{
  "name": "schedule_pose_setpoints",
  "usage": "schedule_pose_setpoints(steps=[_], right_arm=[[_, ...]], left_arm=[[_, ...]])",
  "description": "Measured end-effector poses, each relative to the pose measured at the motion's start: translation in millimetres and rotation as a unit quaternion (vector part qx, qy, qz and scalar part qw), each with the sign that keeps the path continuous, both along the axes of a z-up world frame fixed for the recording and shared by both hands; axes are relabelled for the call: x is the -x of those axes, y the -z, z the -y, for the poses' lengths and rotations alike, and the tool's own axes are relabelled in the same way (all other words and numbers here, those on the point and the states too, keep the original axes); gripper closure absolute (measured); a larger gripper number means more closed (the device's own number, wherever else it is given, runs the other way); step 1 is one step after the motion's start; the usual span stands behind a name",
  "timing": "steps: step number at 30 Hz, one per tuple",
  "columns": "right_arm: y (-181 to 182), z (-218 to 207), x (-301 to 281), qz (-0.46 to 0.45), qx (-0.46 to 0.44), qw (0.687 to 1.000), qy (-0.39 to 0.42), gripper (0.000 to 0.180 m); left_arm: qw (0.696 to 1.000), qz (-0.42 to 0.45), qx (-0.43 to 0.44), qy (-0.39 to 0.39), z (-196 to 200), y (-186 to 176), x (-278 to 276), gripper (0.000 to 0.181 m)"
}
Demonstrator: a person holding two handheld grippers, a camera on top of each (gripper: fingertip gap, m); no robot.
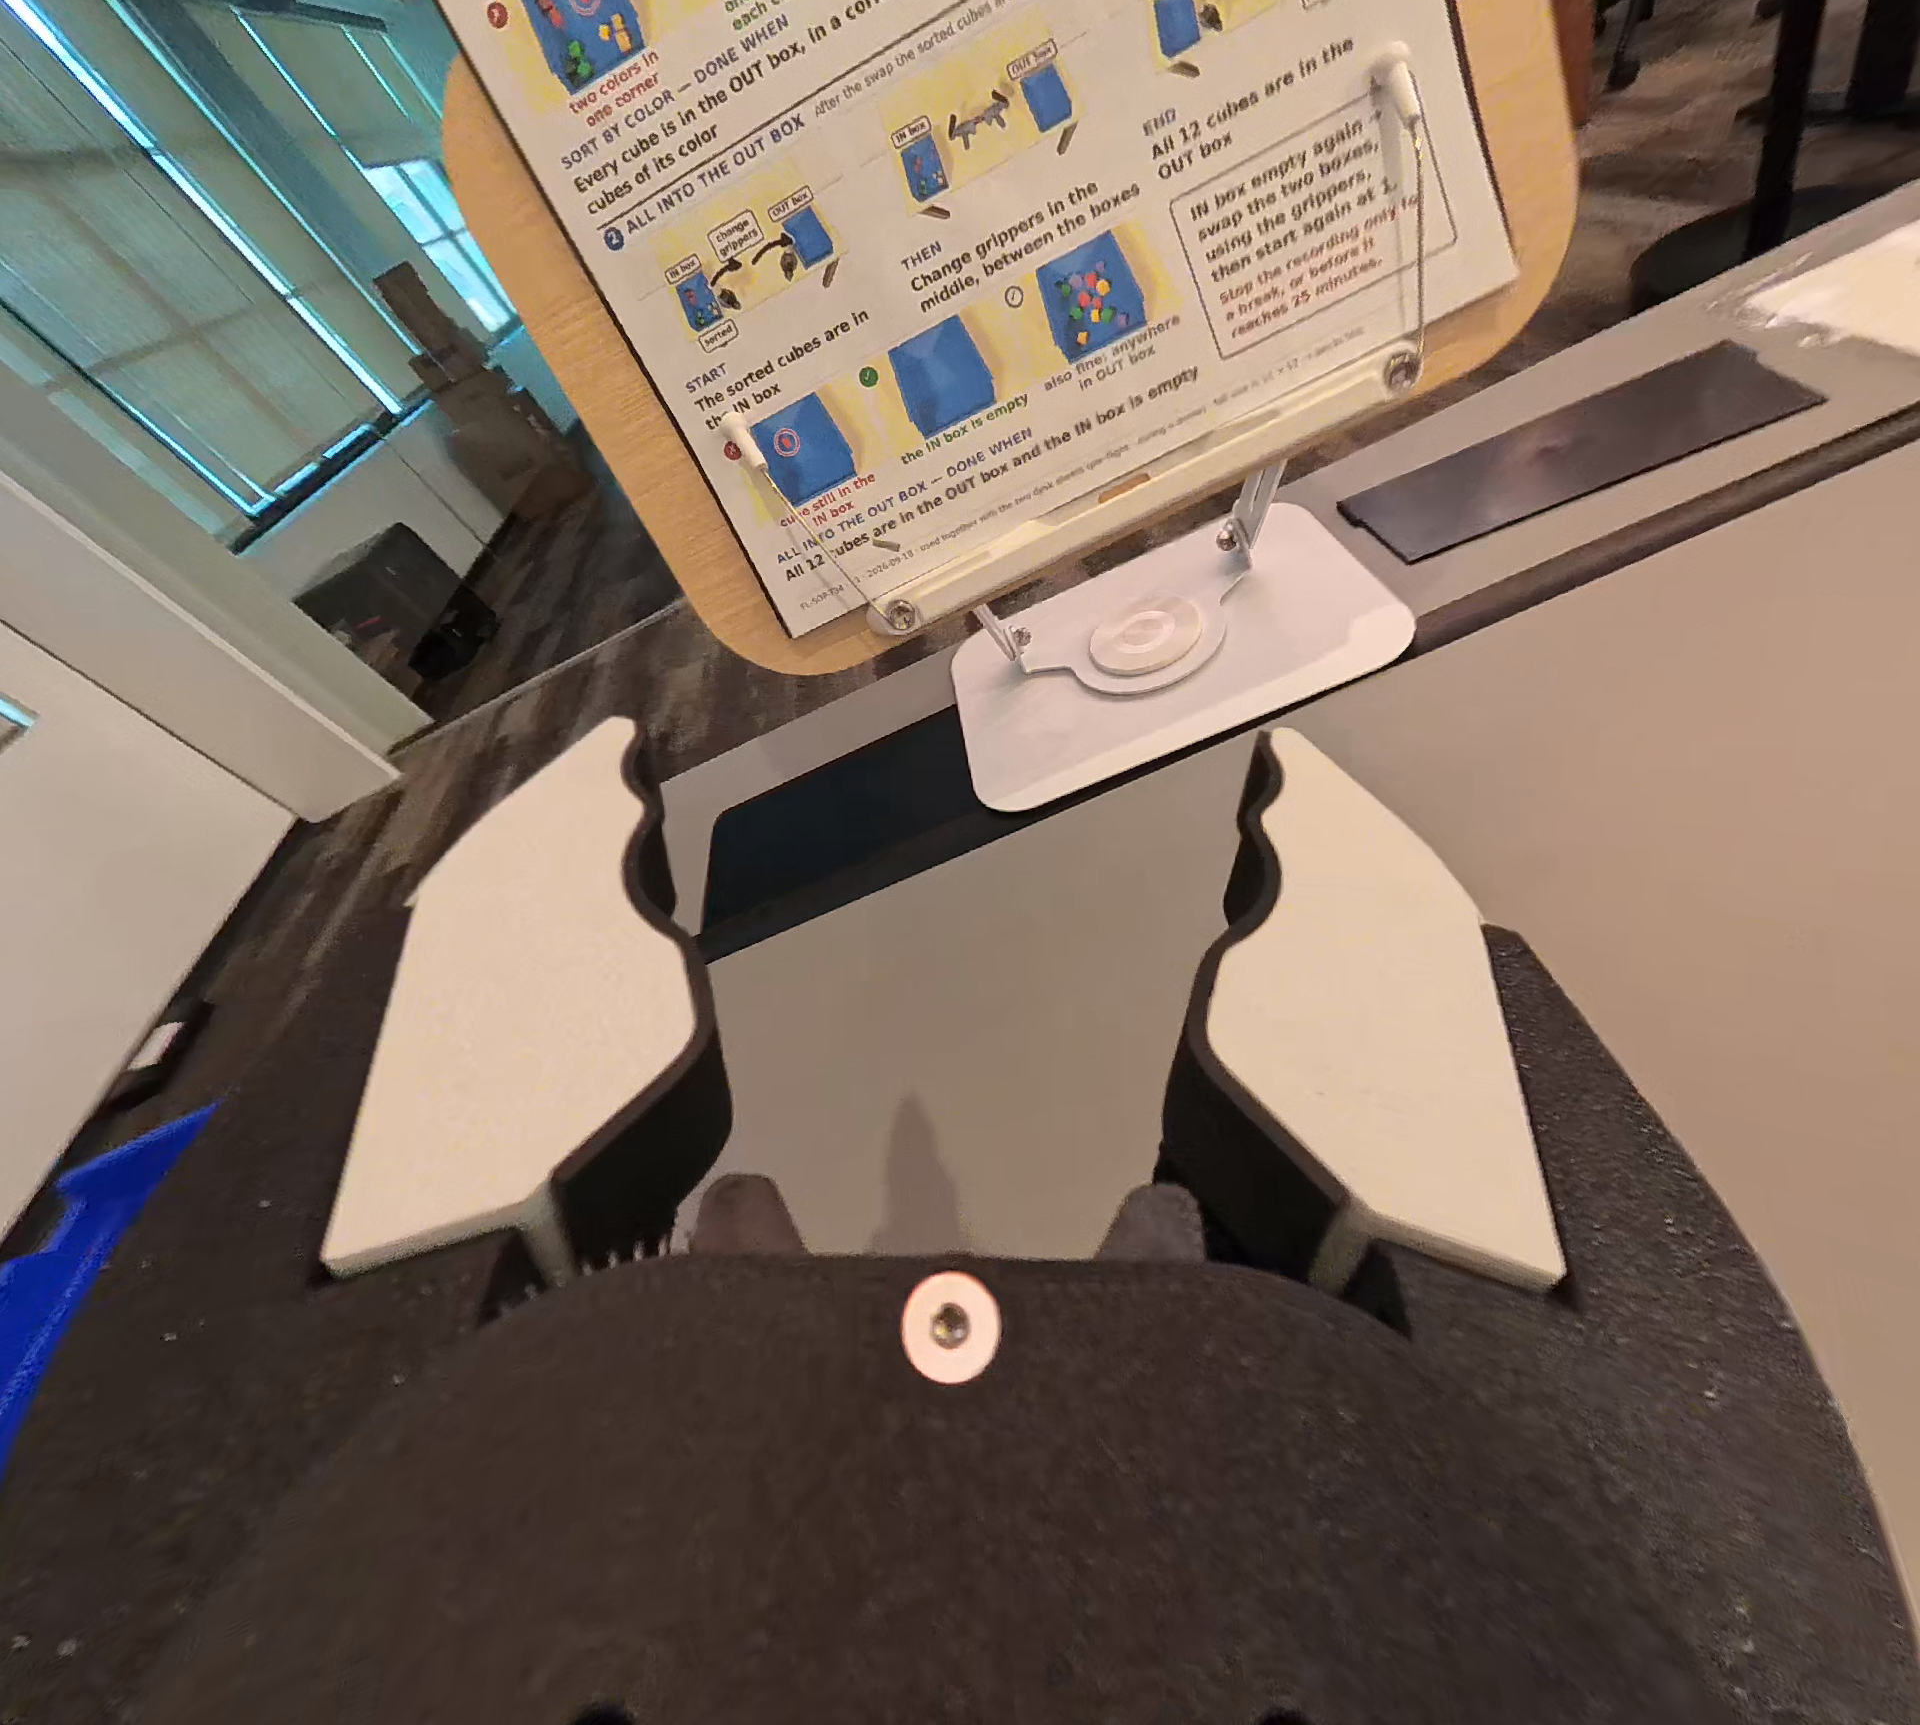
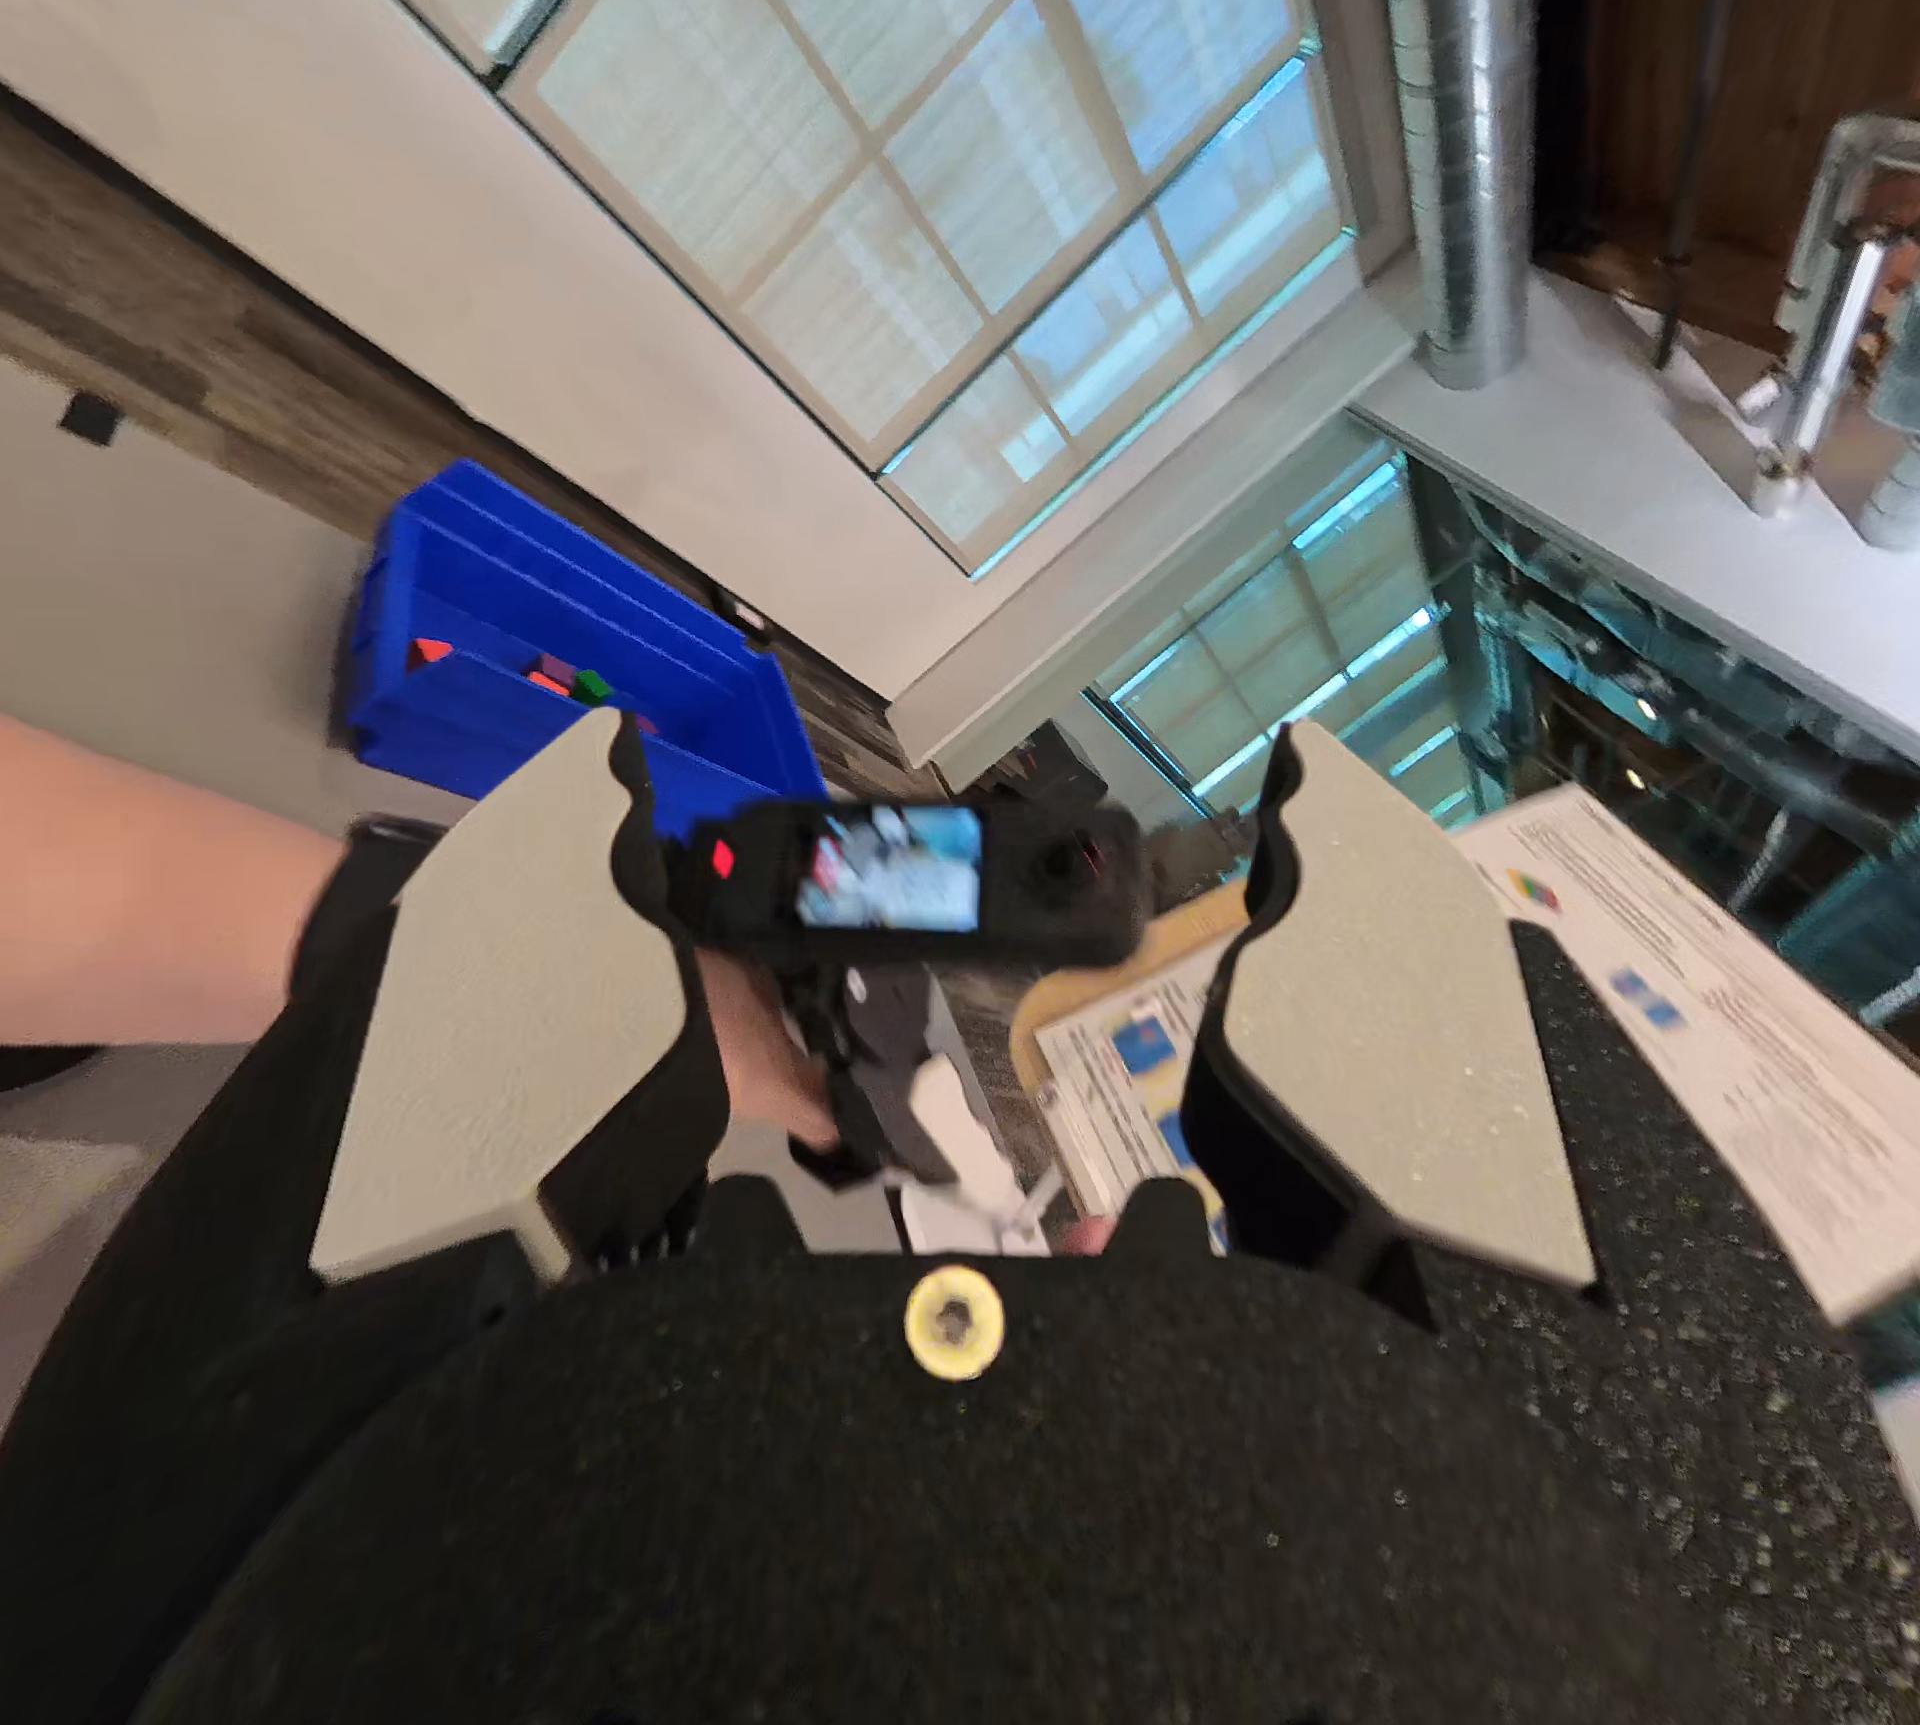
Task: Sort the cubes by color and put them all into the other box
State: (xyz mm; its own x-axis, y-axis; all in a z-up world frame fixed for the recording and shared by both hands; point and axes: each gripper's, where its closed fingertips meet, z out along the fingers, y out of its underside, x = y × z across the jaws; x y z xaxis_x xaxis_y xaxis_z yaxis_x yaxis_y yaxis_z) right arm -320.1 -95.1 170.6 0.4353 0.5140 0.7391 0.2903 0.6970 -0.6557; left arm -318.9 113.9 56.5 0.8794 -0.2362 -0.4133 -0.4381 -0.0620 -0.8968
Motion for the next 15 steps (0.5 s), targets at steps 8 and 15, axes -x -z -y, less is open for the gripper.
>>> schedule_pose_setpoints(steps=[8,15], right_arm=[[41,-135,-168,-0.088,0.143,0.956,0.242,0.068],[142,-196,-241,0.000,0.254,0.838,0.483,0.071]], left_arm=[[0.988,0.110,-0.046,0.099,42,-61,-12,0.073],[0.872,0.244,-0.140,0.400,171,-133,-92,0.064]])
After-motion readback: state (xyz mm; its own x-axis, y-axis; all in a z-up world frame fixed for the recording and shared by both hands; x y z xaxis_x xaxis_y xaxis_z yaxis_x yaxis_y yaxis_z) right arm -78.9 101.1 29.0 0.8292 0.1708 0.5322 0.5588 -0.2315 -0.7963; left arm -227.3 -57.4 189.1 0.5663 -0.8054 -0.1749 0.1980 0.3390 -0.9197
